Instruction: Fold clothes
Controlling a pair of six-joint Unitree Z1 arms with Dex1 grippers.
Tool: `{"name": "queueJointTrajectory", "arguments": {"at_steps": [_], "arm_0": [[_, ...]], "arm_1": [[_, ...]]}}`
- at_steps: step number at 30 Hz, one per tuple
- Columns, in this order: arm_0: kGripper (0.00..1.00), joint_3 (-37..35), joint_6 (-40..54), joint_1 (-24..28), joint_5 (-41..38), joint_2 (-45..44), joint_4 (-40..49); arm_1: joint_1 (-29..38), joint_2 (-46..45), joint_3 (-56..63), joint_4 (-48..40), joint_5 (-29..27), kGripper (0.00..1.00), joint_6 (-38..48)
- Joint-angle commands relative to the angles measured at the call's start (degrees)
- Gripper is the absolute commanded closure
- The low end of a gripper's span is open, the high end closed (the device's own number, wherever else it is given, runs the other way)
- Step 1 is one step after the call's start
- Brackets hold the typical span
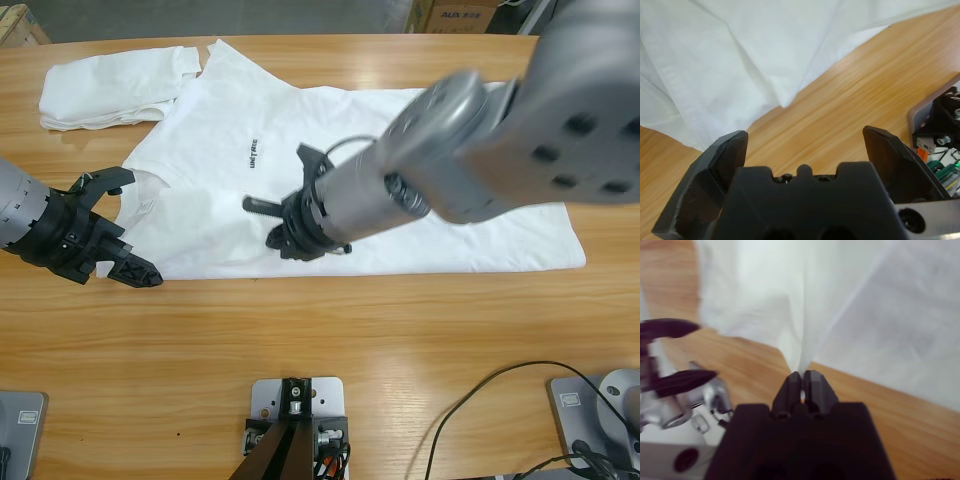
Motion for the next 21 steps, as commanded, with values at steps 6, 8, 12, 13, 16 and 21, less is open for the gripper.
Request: {"name": "queueJointTrajectory", "arguments": {"at_steps": [6,8,12,13,16,21], "arm_0": [[0.087,2.46,-0.39,0.42,-1.97,1.40,-0.90],[0.106,2.53,-0.65,0.42,-3.45,1.87,-0.90],[0.358,2.71,-1.21,0.42,-7.95,3.54,-0.90],[0.358,2.88,-1.21,0.42,-7.96,3.58,-0.90],[0.342,2.85,-1.05,0.42,-7.37,2.77,-0.90],[0.326,2.78,-1.05,0.42,-7.70,2.73,-1.04]], "arm_1": [[0.59,-3.49,-2.25,6.16,0.70,1.000,1.25],[0.59,-3.97,-2.90,6.69,0.65,1.000,1.27],[0.59,-3.00,-2.94,6.80,0.42,1.000,1.25],[0.59,-2.65,-2.92,6.74,0.37,1.000,1.25],[0.59,-0.75,-2.92,6.06,0.61,0.972,1.22],[0.59,0.37,-4.73,16.40,-3.59,0.000,-0.86]]}}
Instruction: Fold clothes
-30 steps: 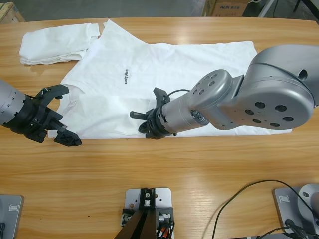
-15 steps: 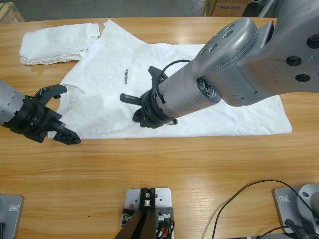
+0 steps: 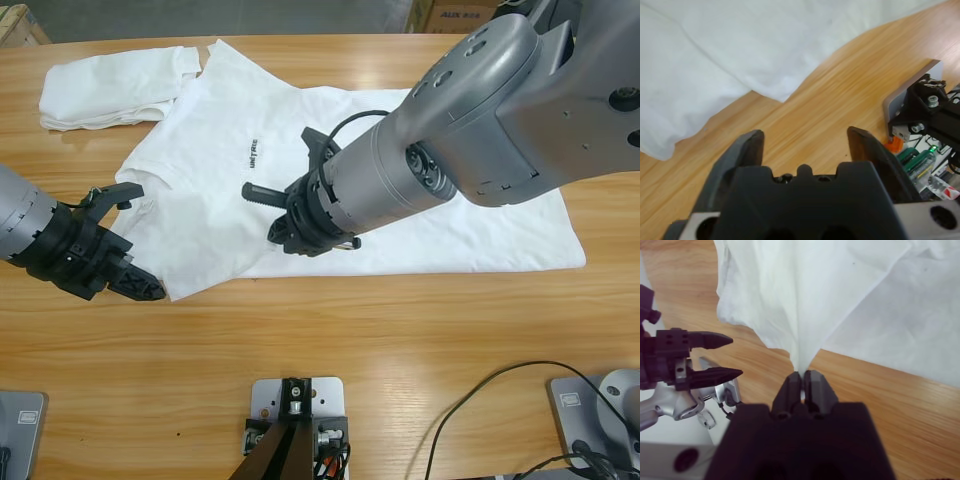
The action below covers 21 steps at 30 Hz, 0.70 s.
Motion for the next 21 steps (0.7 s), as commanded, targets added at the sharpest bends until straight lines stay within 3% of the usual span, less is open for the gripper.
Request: {"name": "queueJointTrajectory", "arguments": {"at_steps": [1,3,7,12,15,16,19,21], "arm_0": [[0.326,1.50,-0.58,0.35,-1.02,1.86,-0.95],[0.326,1.34,-0.51,0.35,-1.02,2.02,-1.06],[0.276,1.10,-0.47,0.32,-1.02,2.19,-1.06],[0.296,0.69,-0.60,0.21,-0.86,1.28,-1.00],[0.356,-0.52,-2.44,0.37,1.16,-0.81,-1.07],[0.325,-0.31,-4.23,0.92,2.06,-1.43,-1.28],[0.047,3.08,-12.72,4.55,2.13,-4.78,-3.36],[0.000,6.60,-19.88,8.33,1.44,-8.76,-5.38]], "arm_1": [[0.55,2.59,-3.05,14.54,-5.81,0.000,-1.41],[0.55,1.91,-6.09,22.98,-9.39,0.000,-0.99],[0.55,1.66,-8.22,27.11,-12.41,0.000,-1.57],[0.48,1.86,-9.26,29.55,-14.79,0.000,-13.52],[-1.47,-0.90,-8.64,35.49,-19.76,0.000,-15.91],[-2.52,-2.35,-7.64,36.50,-20.92,0.000,-15.91],[-6.64,-8.95,-2.14,34.28,-21.41,0.000,-15.42],[-10.38,-14.30,2.87,31.06,-19.60,0.000,-14.72]]}}
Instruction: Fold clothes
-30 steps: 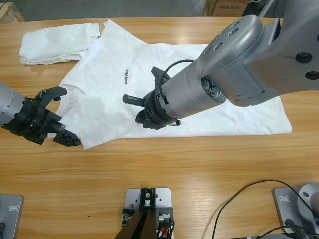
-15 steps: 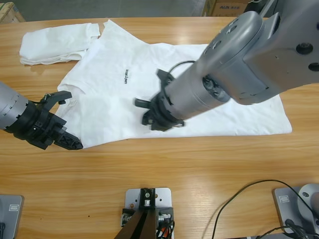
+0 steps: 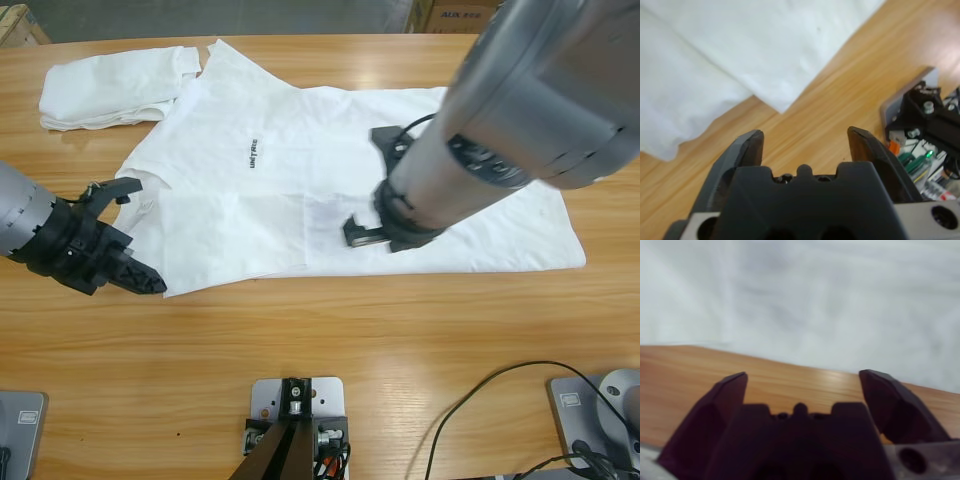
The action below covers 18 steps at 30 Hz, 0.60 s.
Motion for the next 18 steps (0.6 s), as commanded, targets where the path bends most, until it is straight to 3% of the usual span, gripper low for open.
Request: {"name": "queueJointTrajectory", "arguments": {"at_steps": [1,6,11,18], "arm_0": [[0.000,8.25,-20.10,9.49,0.28,-9.89,-4.98],[0.000,16.12,-35.87,11.23,-0.02,-13.22,-7.11],[0.000,21.20,-45.82,11.23,-0.03,-13.27,-14.02],[0.000,28.44,-44.48,11.79,0.33,-9.54,-28.53]], "arm_1": [[-11.30,-16.48,14.02,-3.22,-0.44,0.000,1.28],[-16.42,-24.97,22.25,-3.64,-0.18,0.000,14.86],[-16.43,-25.61,34.15,-16.36,0.10,0.000,32.93],[-16.43,-30.92,41.65,-20.57,0.19,0.010,35.55]]}}
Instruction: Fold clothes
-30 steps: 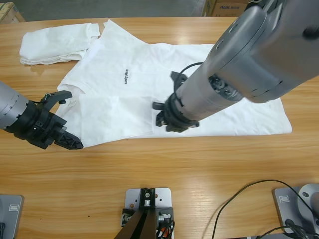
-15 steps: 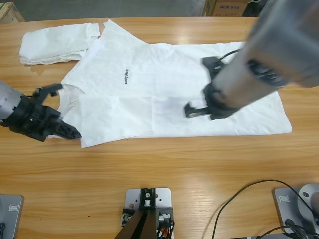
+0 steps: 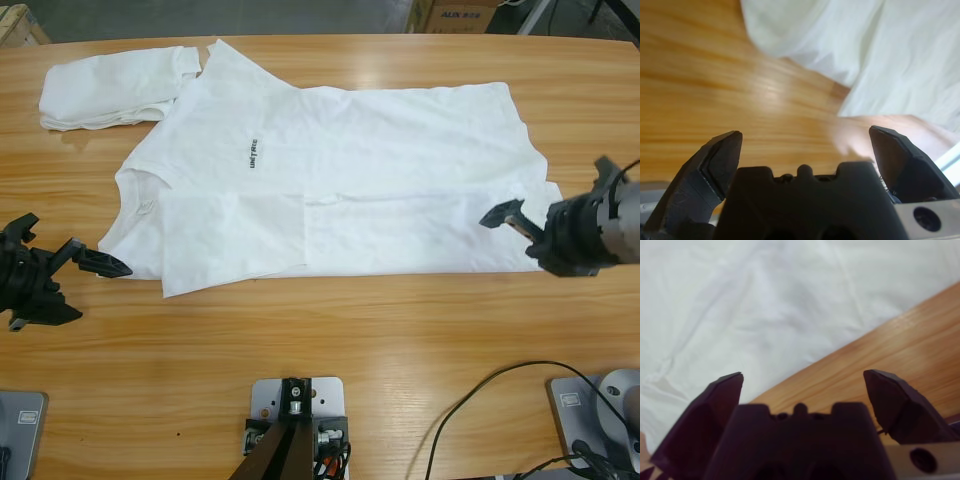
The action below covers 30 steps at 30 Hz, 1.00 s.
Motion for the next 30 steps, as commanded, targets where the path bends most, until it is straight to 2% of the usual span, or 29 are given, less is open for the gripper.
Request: {"name": "queueJointTrajectory", "arguments": {"at_steps": [1,3,5,7,8,9,10,22,23,24,27,28,30], "arm_0": [[0.000,8.38,0.49,1.15,0.28,3.42,-14.69],[0.009,8.66,2.00,1.52,1.69,4.81,-15.36],[0.077,9.74,4.64,1.64,3.15,5.60,-17.97],[0.097,10.49,5.87,2.06,4.12,5.00,-20.42],[0.221,10.74,6.01,2.43,4.22,4.44,-21.28],[0.488,11.16,6.01,2.90,3.91,4.21,-23.21],[0.633,11.27,6.01,3.15,3.92,4.09,-23.85],[0.647,11.97,6.13,4.71,3.82,4.16,-21.56],[0.706,11.99,6.52,4.79,3.82,4.48,-21.56],[0.848,12.07,7.42,4.89,3.82,4.79,-21.53],[0.883,12.00,10.44,5.51,3.71,5.00,-21.46],[0.963,11.81,11.13,5.70,3.68,4.90,-21.21],[1.000,10.67,12.87,5.77,3.99,4.18,-19.15]], "arm_1": [[-0.76,-7.26,8.78,-4.25,0.88,0.013,3.31],[-0.76,-8.55,9.33,-4.32,1.05,0.013,3.19],[-0.76,-8.90,9.26,-4.32,1.02,0.018,2.85],[-0.76,-8.65,9.33,-4.32,0.69,0.018,2.50],[-0.76,-8.53,9.43,-4.32,0.39,0.022,2.36],[-0.76,-8.48,9.61,-4.32,0.11,0.044,2.32],[-0.76,-8.48,9.85,-4.32,-0.09,0.082,2.24],[-0.76,-7.16,10.43,-5.55,-0.33,0.096,2.08],[-0.76,-7.16,10.49,-5.55,-0.39,0.096,2.08],[-0.76,-6.98,10.51,-5.55,-0.67,0.096,2.13],[-0.76,-6.03,11.02,-5.50,-2.65,0.083,5.15],[-0.76,-6.30,11.49,-5.60,-3.69,0.081,7.16],[-1.89,-7.51,15.32,-11.37,-5.27,0.082,10.48]]}}
